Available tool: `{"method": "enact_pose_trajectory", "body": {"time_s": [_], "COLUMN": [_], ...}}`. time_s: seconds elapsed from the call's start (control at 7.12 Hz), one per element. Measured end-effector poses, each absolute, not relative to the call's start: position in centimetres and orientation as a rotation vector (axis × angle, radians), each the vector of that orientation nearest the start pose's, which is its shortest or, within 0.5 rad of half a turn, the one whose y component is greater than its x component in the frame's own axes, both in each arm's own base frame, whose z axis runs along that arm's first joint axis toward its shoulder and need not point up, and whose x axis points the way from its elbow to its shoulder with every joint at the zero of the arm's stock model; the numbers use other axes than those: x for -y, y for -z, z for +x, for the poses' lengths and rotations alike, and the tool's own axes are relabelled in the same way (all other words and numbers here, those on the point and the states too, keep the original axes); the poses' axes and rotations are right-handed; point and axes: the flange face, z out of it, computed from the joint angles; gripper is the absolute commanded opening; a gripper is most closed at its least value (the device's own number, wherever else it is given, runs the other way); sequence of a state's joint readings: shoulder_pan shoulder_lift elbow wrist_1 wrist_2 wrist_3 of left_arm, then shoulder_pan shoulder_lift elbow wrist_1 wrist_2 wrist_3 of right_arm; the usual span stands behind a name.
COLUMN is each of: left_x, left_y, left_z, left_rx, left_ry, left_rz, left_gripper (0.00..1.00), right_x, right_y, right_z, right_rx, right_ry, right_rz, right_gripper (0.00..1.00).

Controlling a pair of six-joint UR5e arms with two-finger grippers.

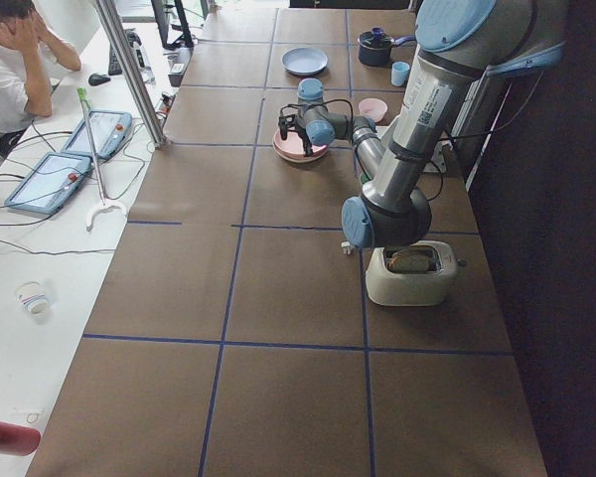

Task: Stack three plates with pink and blue
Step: 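Open the left gripper and withdraw the left arm away from the plates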

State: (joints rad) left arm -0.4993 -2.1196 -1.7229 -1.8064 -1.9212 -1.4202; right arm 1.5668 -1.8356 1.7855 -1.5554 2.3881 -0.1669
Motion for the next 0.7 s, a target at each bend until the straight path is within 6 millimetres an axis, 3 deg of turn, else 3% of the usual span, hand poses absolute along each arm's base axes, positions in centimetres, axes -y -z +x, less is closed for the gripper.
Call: {"method": "enact_pose_trajectory", "body": {"time_s": [0.28,0.56,0.7], "left_x": [42.3,46.4,48.0], "left_y": [-25.2,-28.1,-31.3], "left_z": [49.8,41.5,35.4], "left_rx": [-0.905,-0.834,-0.788], "left_ry": [0.043,-0.109,-0.201], "left_rz": [0.038,0.053,0.075], "left_gripper": [1.00,1.00,1.00], "right_x": [38.3,39.0,39.8], "right_y": [-65.7,-64.9,-64.3], "right_z": [5.8,5.7,5.5], "right_rx": [0.826,0.839,0.856], "right_ry": [0.165,0.174,0.174], "right_rz": [0.080,0.107,0.117], "right_gripper": [1.00,1.00,1.00]}}
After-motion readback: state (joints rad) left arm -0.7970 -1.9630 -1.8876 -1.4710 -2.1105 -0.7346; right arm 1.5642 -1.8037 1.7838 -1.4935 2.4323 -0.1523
